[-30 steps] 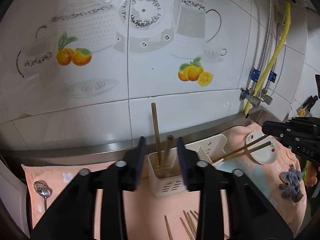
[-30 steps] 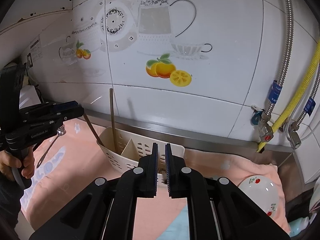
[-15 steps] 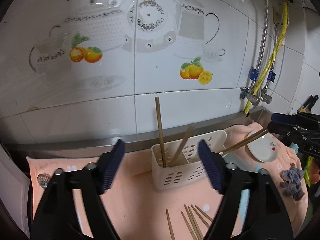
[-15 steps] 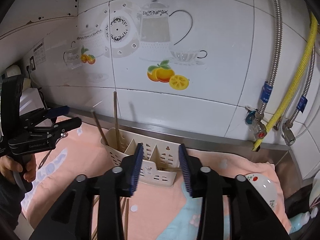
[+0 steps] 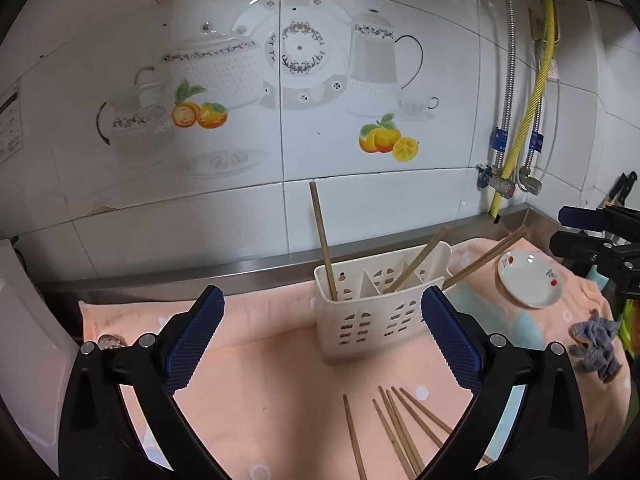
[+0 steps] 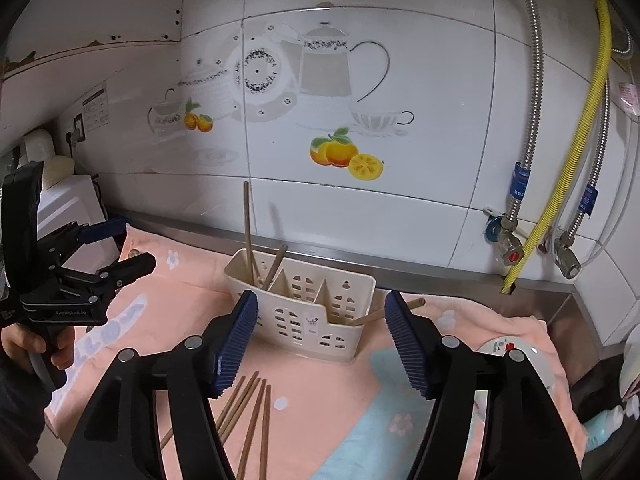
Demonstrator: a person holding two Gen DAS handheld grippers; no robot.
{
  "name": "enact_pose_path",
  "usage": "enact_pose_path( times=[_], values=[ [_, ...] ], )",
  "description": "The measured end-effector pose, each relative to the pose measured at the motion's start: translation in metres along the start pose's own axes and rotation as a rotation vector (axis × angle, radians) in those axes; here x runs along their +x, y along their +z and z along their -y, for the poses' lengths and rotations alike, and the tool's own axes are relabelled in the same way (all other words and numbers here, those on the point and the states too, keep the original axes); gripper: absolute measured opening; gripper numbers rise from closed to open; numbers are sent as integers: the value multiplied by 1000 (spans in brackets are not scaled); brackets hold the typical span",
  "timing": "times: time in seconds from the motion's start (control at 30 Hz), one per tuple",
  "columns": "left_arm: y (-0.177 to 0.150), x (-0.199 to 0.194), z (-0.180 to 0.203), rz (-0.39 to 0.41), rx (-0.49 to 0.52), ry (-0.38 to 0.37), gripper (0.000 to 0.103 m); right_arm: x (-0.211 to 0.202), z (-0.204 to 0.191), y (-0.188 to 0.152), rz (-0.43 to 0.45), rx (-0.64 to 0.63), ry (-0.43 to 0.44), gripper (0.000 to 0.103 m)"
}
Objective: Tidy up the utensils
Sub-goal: 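Withdraw the left gripper from the caddy and move over the loose chopsticks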
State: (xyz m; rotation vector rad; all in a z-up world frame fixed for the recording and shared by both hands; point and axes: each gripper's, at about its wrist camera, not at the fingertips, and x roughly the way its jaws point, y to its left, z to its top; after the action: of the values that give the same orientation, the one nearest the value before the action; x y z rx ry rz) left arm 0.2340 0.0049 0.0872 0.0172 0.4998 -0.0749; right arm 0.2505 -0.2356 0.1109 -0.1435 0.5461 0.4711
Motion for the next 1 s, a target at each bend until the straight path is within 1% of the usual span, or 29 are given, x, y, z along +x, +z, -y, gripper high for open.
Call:
enact_pose_path(
  times=[0.03,0.13,0.53,0.83,1.0],
  values=[
    [-2,-3,0,3,-1,0,98,-3,-2,-2,3,1,2,67],
    [-6,-10,0,6,-7,-3,98,-9,-6,-9,12,4,5,69],
    [-34,-38,1,25,-15,21,98,-30,-24,-43,32,-9,-2,82],
    [-62,-53,-4,18,-41,22,98,-36,-38,-87,15,-20,-23,86],
    [-77,-58,-2,5,-28,27,98,-36,-44,-106,4,-16,-32,90]
  ],
)
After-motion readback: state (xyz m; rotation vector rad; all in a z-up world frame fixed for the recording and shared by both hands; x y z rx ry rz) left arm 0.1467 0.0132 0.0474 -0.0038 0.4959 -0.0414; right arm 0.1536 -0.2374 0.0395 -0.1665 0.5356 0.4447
